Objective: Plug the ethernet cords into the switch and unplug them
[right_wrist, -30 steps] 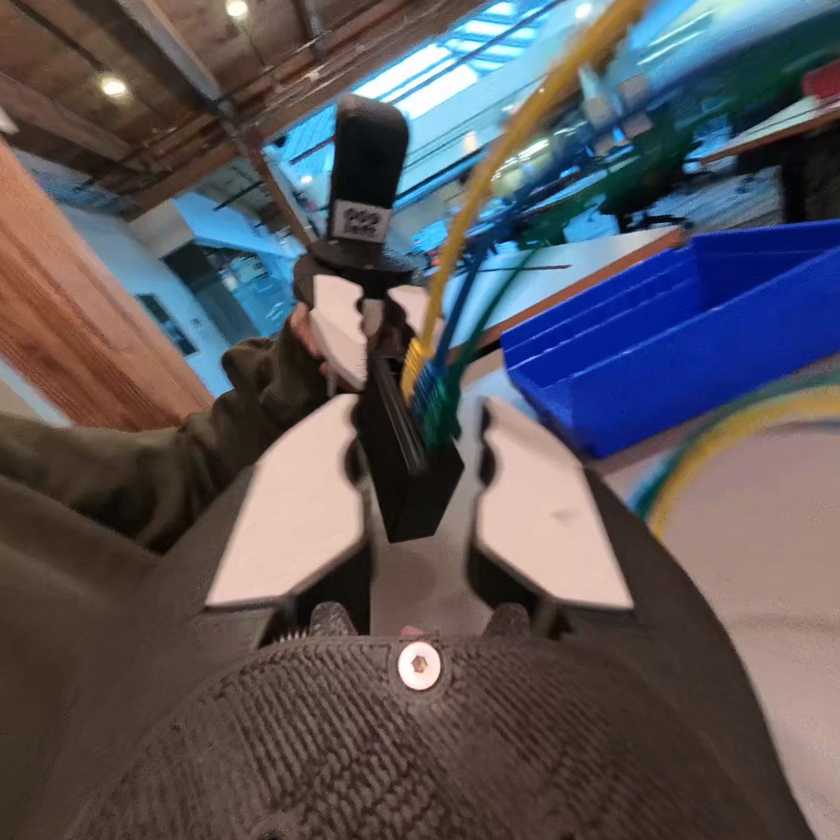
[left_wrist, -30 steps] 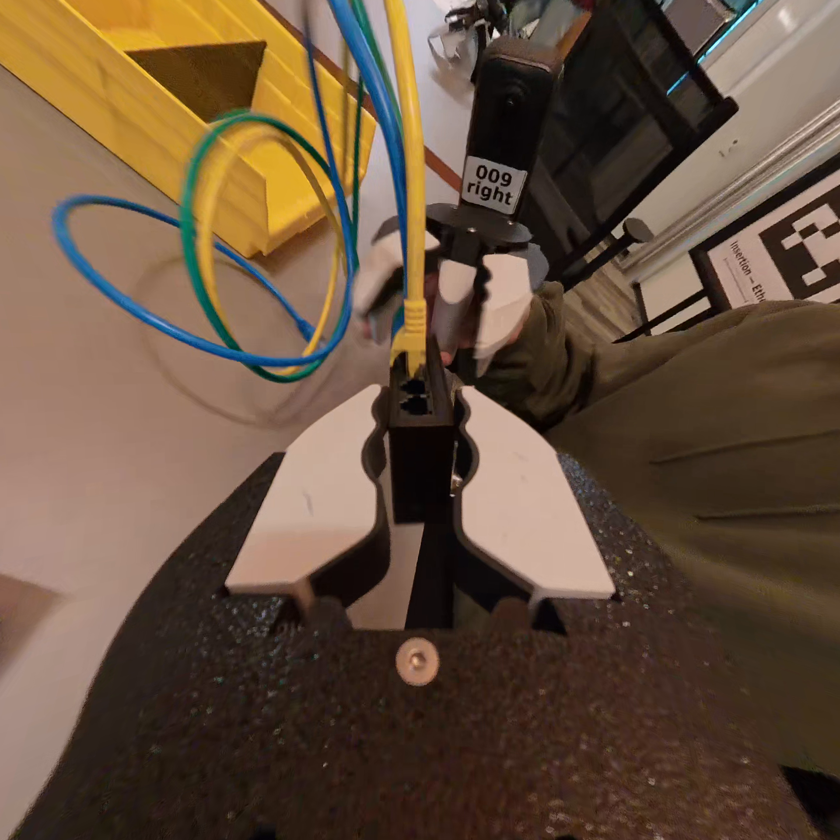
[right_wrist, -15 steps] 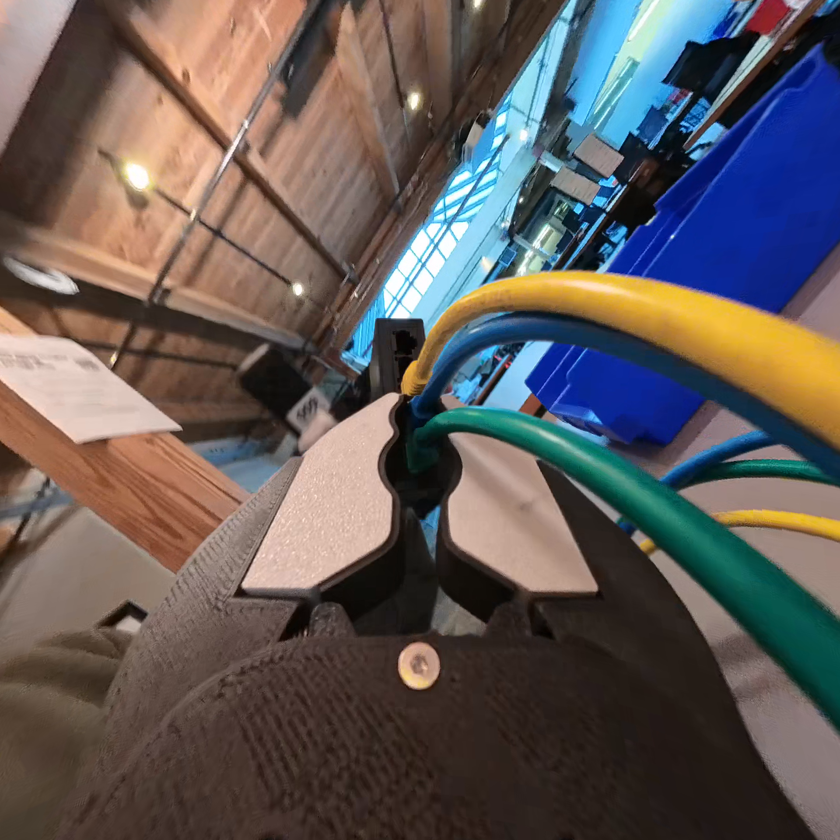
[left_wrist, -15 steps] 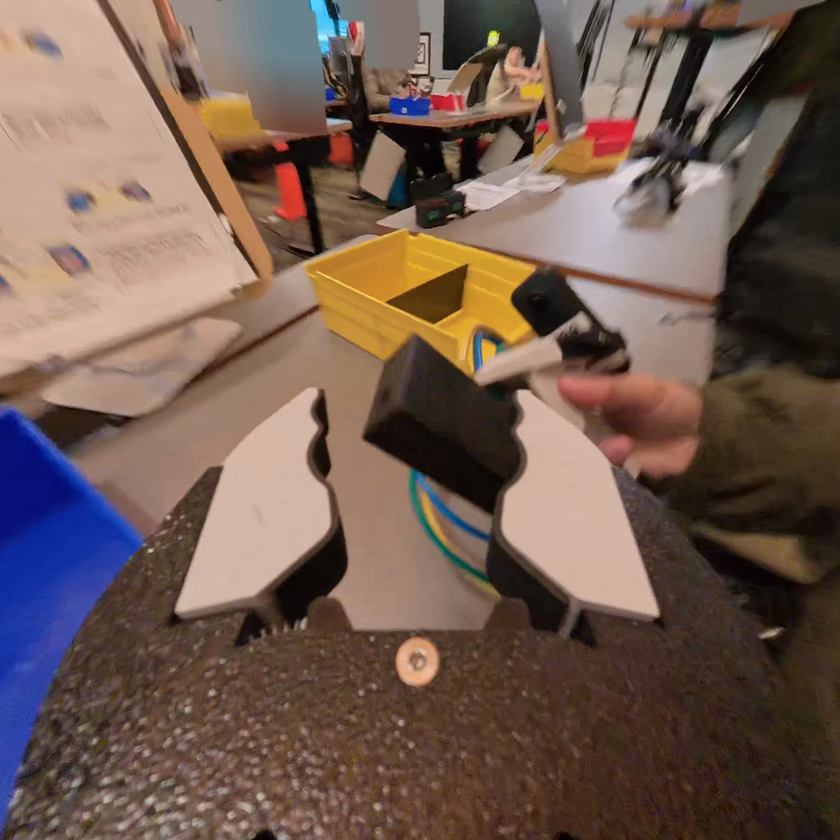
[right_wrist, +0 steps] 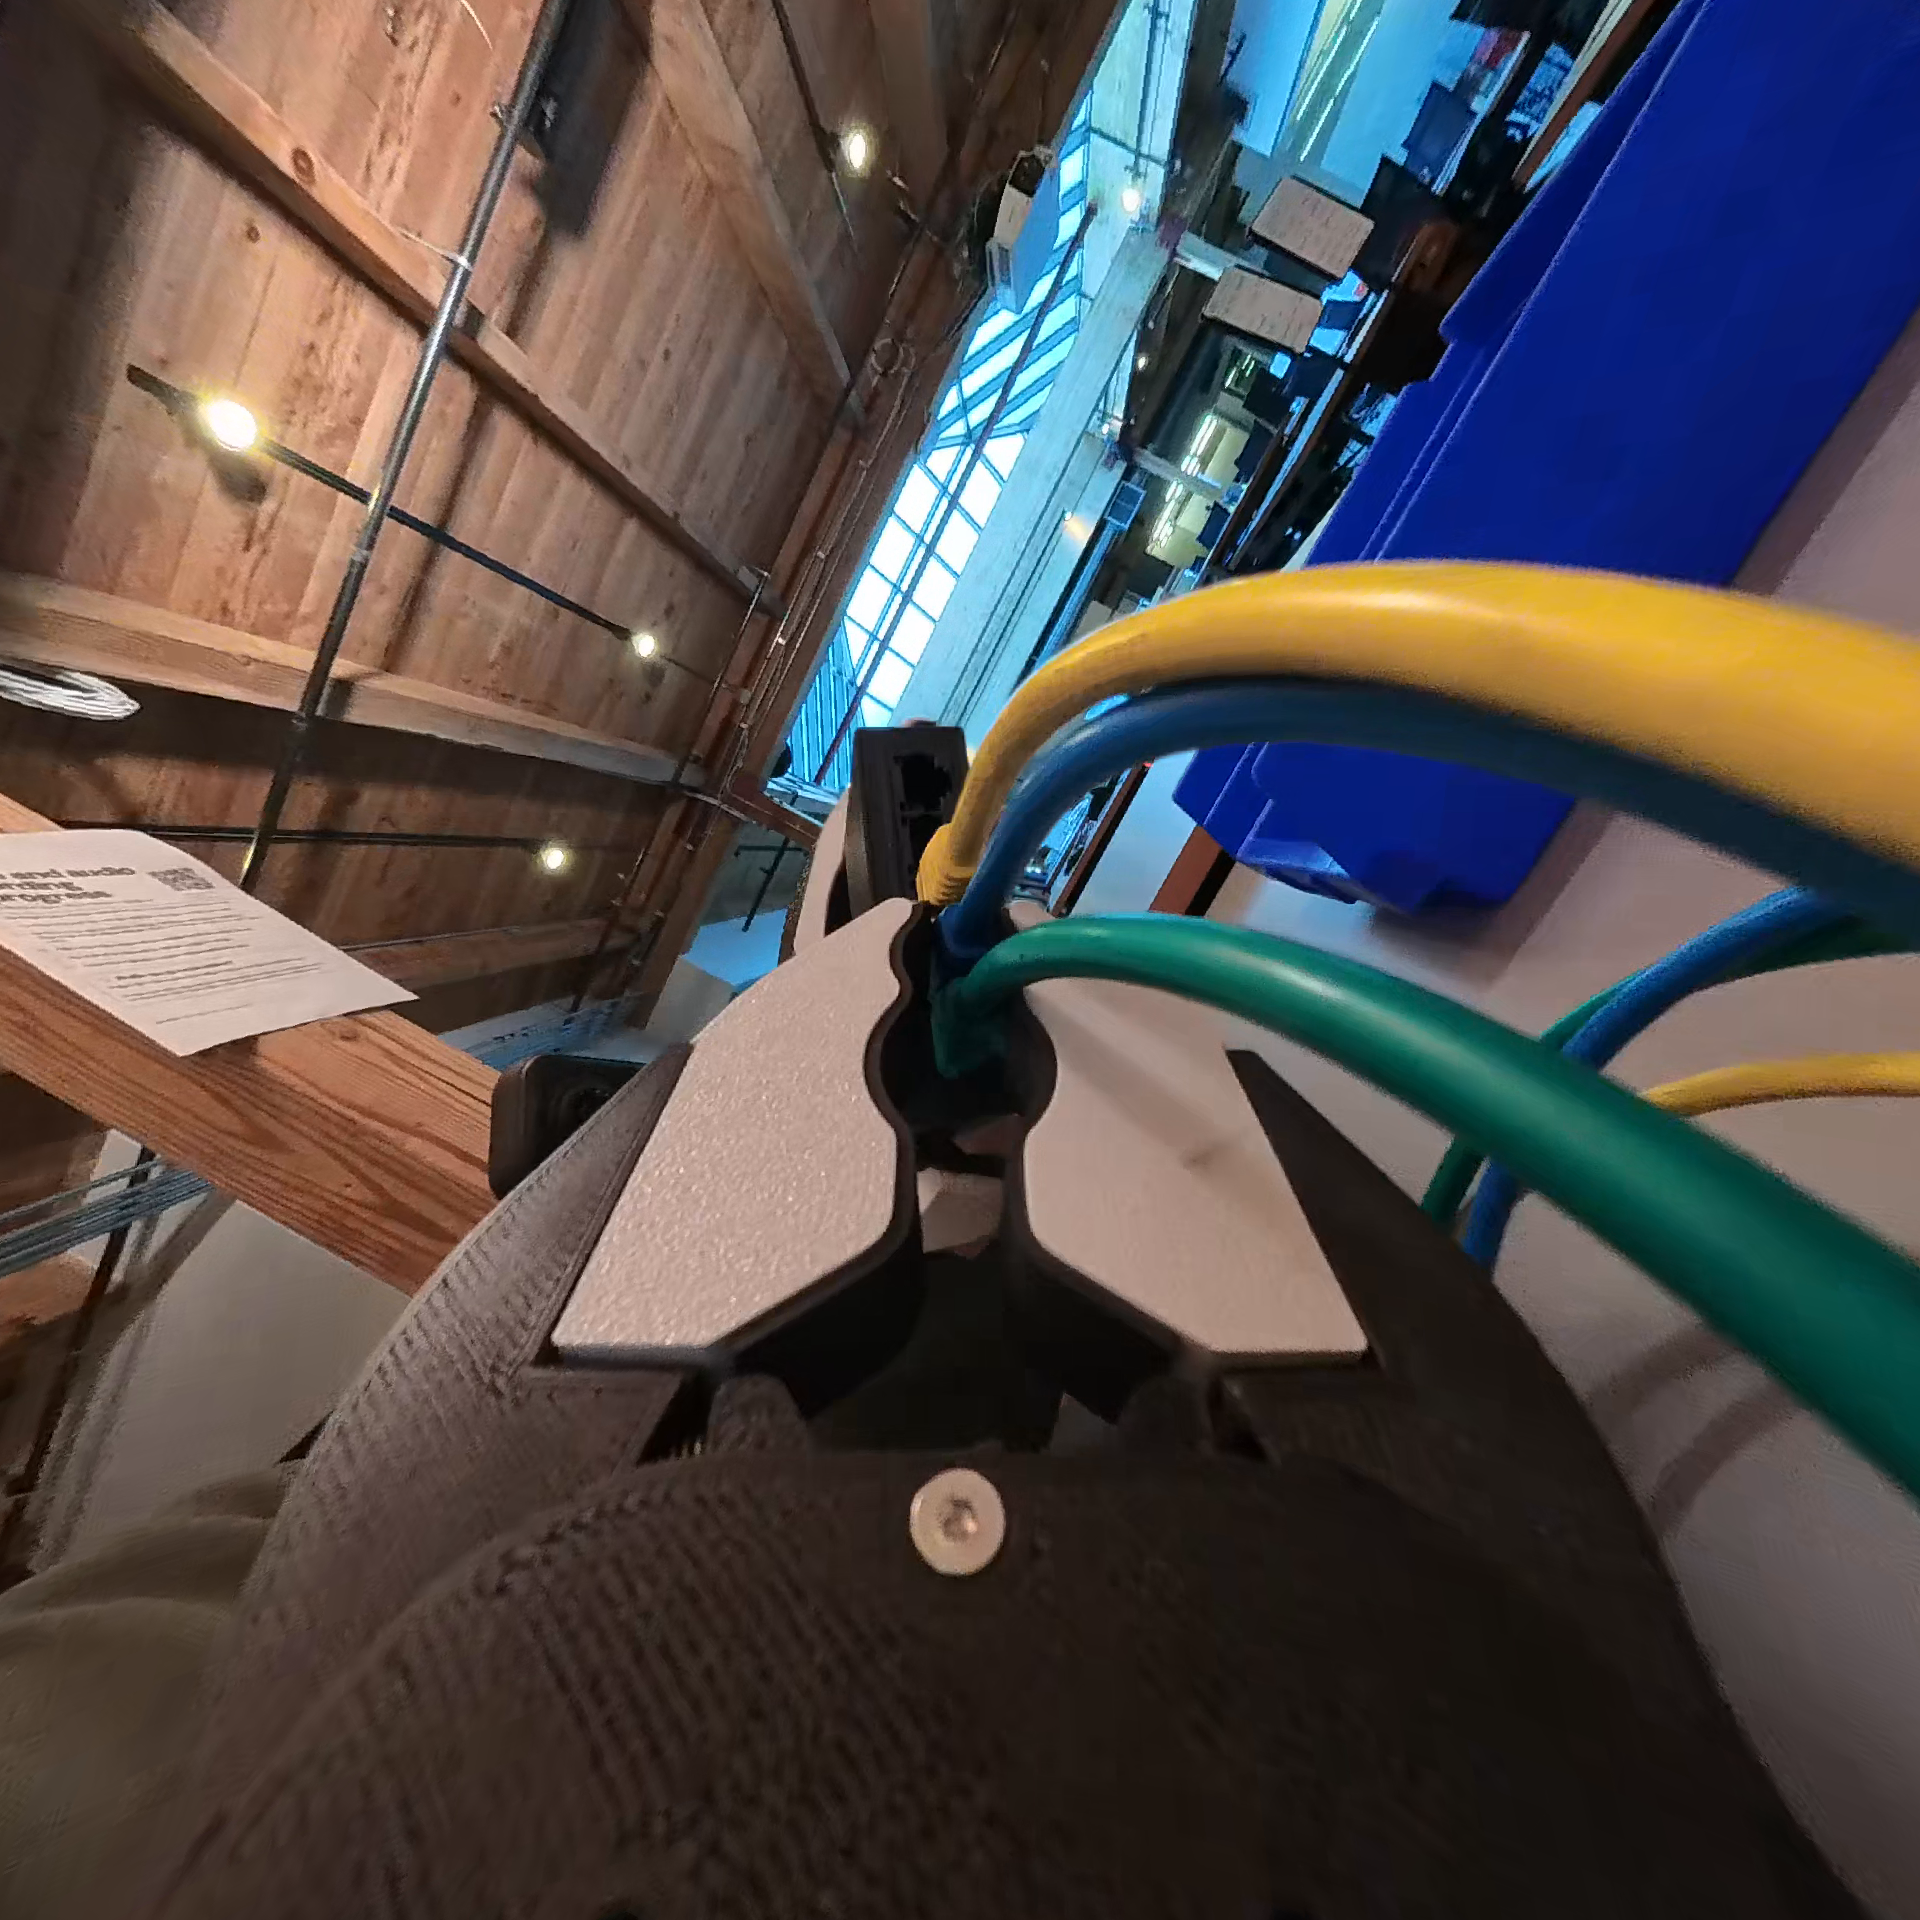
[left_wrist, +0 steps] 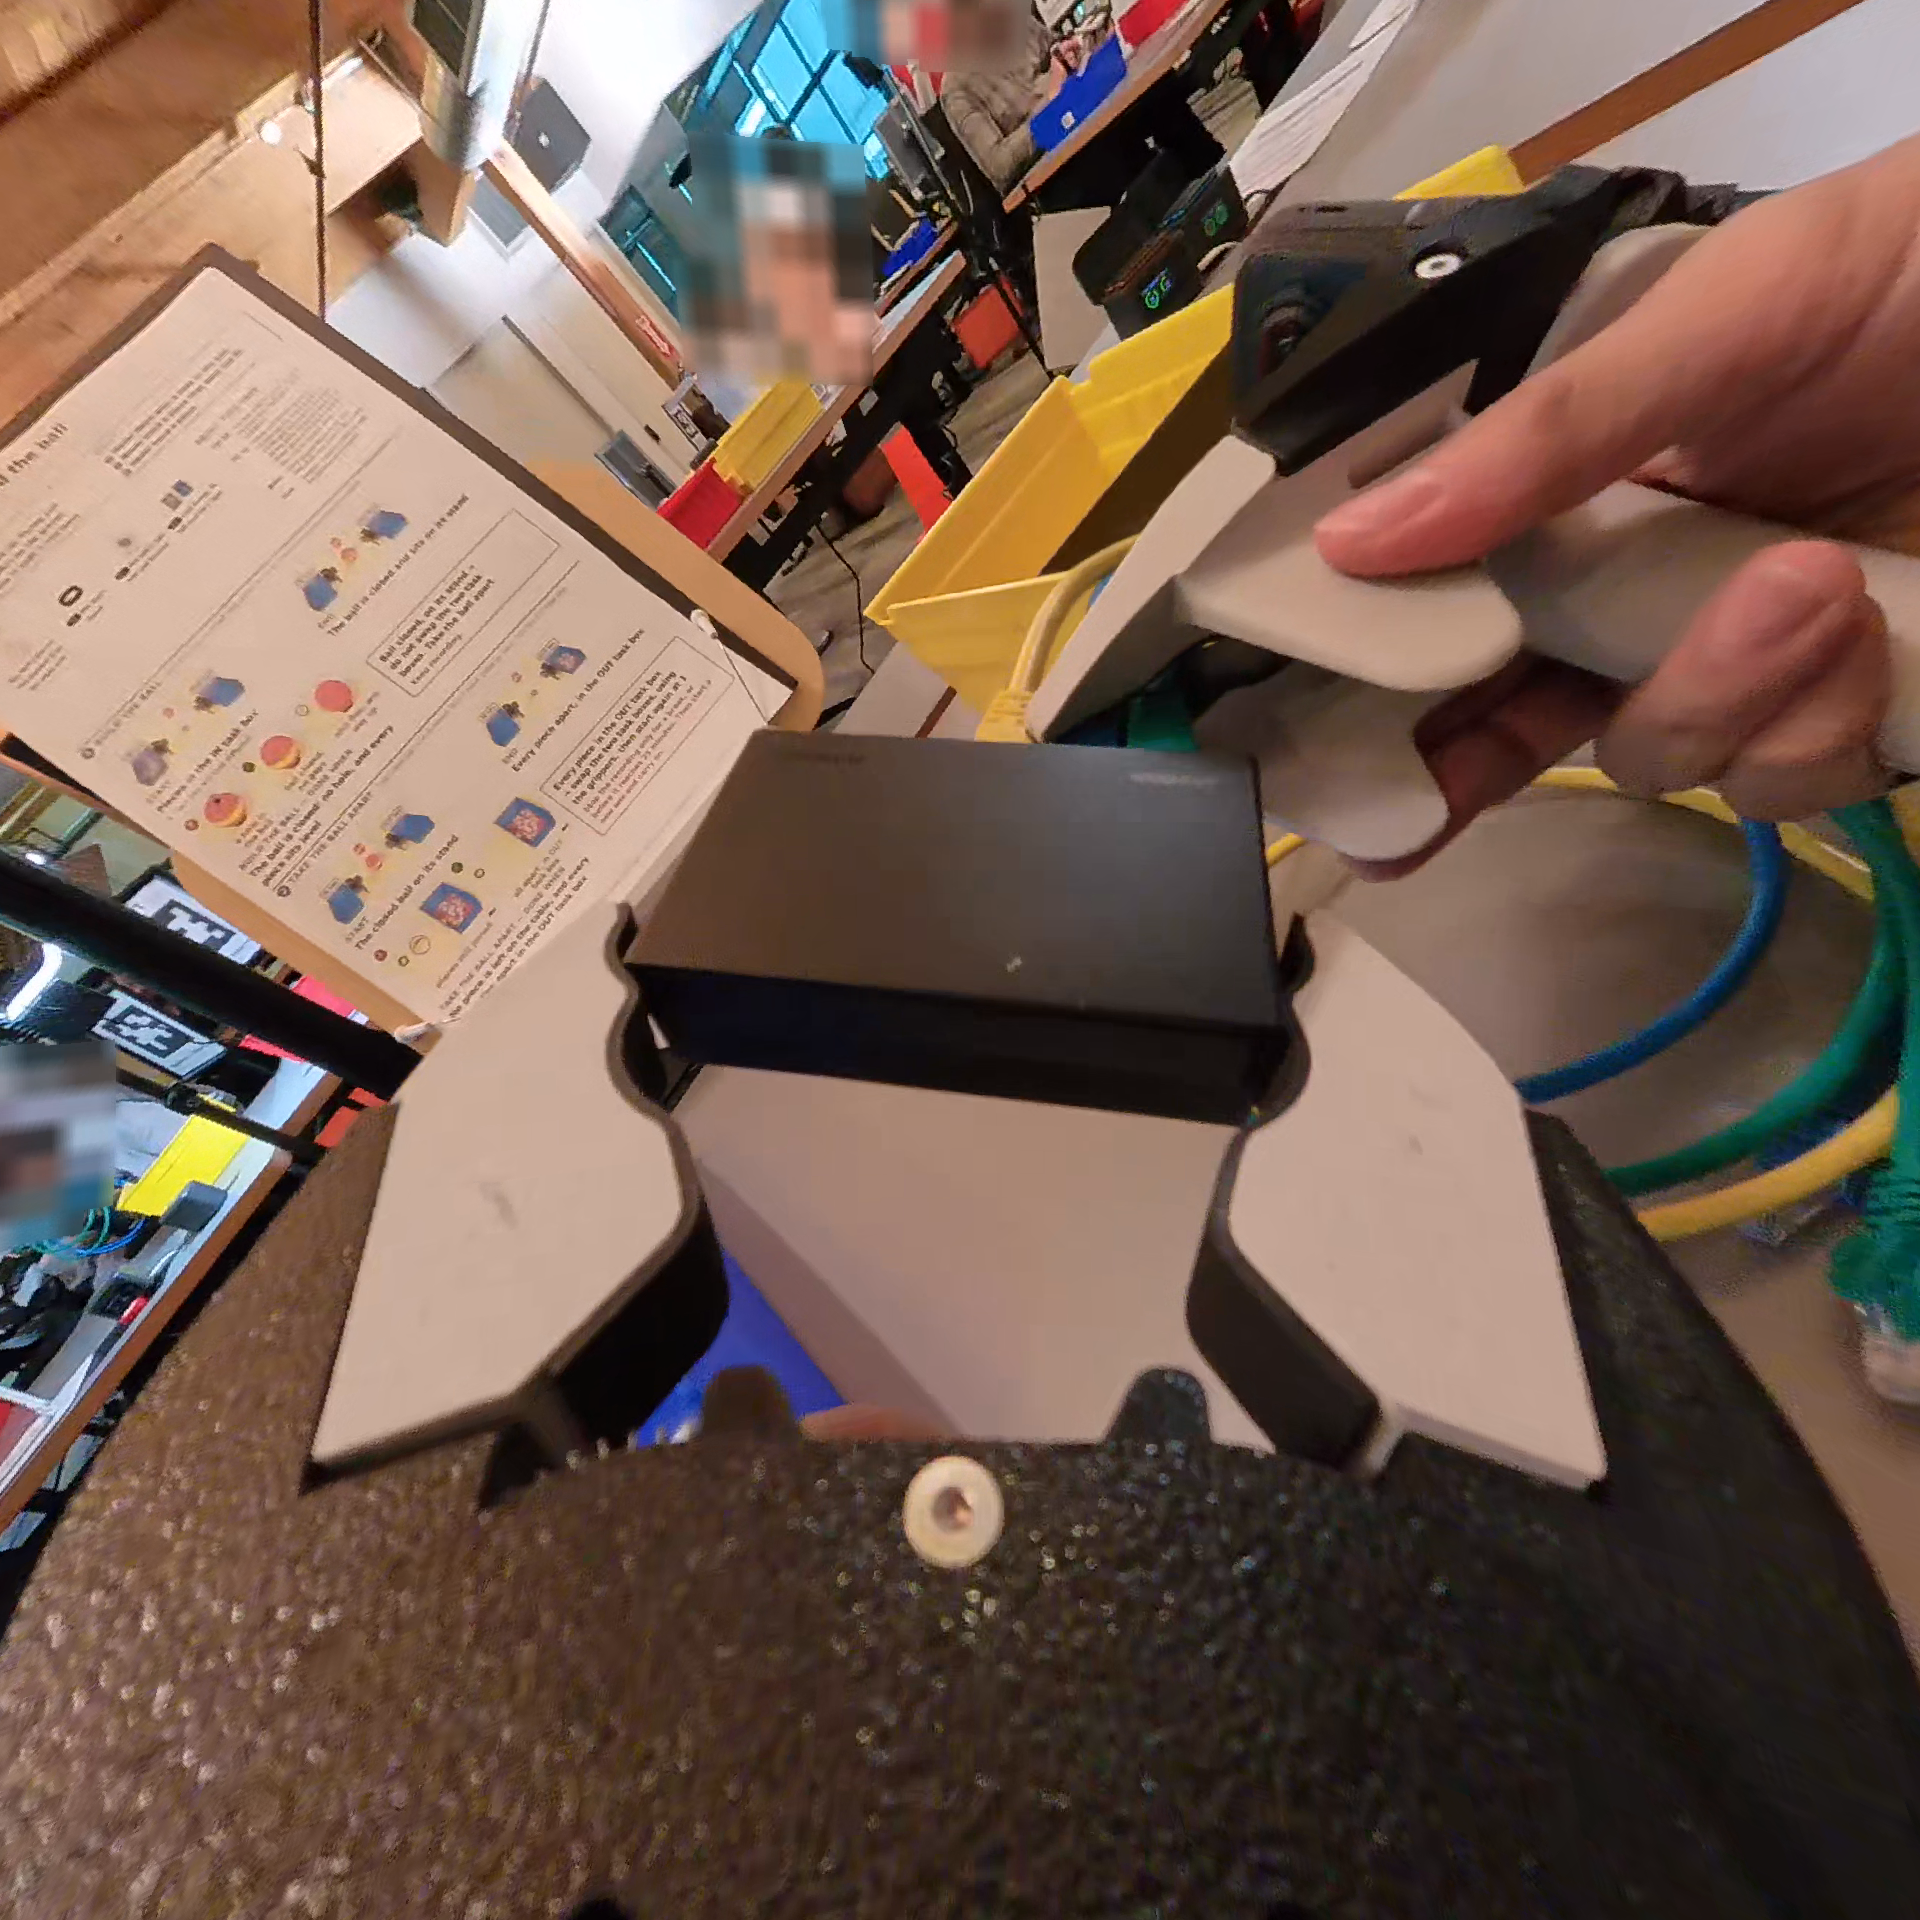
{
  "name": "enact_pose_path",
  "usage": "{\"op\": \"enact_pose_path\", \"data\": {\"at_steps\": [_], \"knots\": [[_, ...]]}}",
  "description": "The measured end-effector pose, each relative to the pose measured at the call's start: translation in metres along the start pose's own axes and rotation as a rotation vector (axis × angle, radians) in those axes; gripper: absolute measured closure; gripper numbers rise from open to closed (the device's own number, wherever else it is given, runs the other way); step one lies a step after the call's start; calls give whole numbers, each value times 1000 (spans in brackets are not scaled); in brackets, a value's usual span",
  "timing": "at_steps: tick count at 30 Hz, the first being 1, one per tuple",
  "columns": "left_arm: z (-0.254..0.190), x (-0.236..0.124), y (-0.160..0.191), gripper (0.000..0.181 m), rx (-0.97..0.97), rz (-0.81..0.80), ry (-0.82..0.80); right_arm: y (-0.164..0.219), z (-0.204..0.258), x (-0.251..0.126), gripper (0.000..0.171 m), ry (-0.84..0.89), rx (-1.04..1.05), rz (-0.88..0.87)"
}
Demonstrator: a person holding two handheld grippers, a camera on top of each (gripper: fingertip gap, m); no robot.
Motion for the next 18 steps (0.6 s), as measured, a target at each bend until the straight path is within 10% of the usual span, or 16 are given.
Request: {"op": "enact_pose_path", "data": {"at_steps": [18], "knots": [[-3,9,-4,70,-104,18,24,-4,-4,-3,153,-2,-6,-7]]}}
Point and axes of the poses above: each gripper's, where its closed fingertips meet, x out along the fingers, y out of its underside, z = x × y across the jaws, the point moved 2 cm from there along -x, back along the fingers, and after that the axes turned 13 degrees about -y, right-handed, at the moved point
